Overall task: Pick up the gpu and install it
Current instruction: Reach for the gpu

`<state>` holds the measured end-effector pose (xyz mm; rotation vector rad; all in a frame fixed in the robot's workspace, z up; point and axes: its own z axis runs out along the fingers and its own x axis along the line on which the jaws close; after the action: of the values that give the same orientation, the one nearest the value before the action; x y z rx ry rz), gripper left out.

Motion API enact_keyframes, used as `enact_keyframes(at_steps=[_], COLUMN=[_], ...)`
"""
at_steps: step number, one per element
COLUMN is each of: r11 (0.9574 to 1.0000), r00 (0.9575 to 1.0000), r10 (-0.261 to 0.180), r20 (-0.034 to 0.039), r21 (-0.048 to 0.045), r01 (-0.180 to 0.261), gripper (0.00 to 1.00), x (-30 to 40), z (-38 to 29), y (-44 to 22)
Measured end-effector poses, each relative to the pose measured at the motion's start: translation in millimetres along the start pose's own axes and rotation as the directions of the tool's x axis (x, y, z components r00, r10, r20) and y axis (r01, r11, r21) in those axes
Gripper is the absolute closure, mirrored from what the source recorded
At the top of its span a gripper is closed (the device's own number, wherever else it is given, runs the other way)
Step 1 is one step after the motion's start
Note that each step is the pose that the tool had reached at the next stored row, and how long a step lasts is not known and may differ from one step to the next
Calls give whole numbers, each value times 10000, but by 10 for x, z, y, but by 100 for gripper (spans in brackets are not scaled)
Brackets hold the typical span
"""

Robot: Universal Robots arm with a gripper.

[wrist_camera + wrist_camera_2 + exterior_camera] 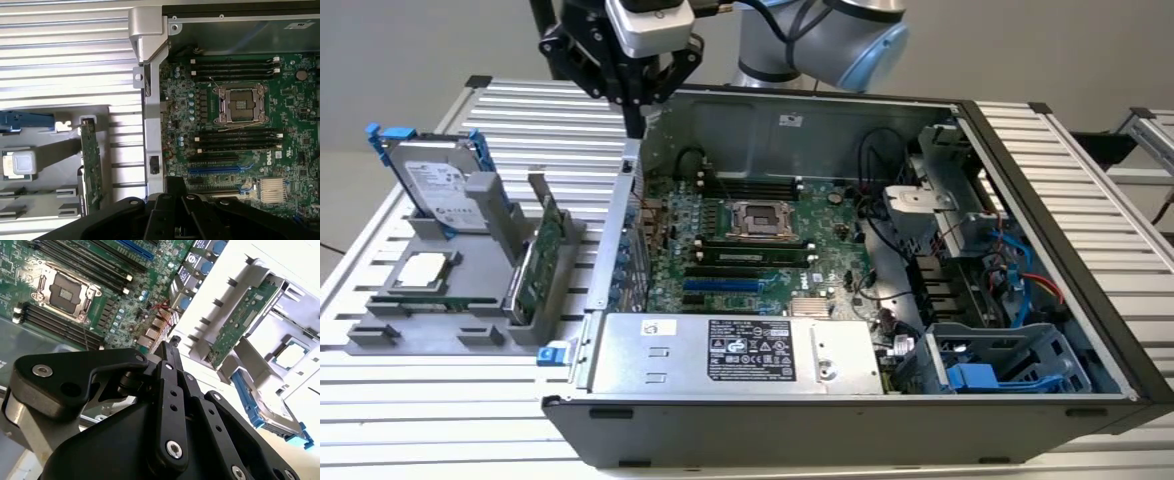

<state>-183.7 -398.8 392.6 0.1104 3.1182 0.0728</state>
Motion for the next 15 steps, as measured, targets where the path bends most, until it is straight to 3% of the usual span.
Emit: enact_keyframes(at_steps=[15], r11=[10000], r00=[10000], r10=[0], r20=[0], r21=[0], r01=[0], gripper=[100], x=[118], z=[-2], y=[-8])
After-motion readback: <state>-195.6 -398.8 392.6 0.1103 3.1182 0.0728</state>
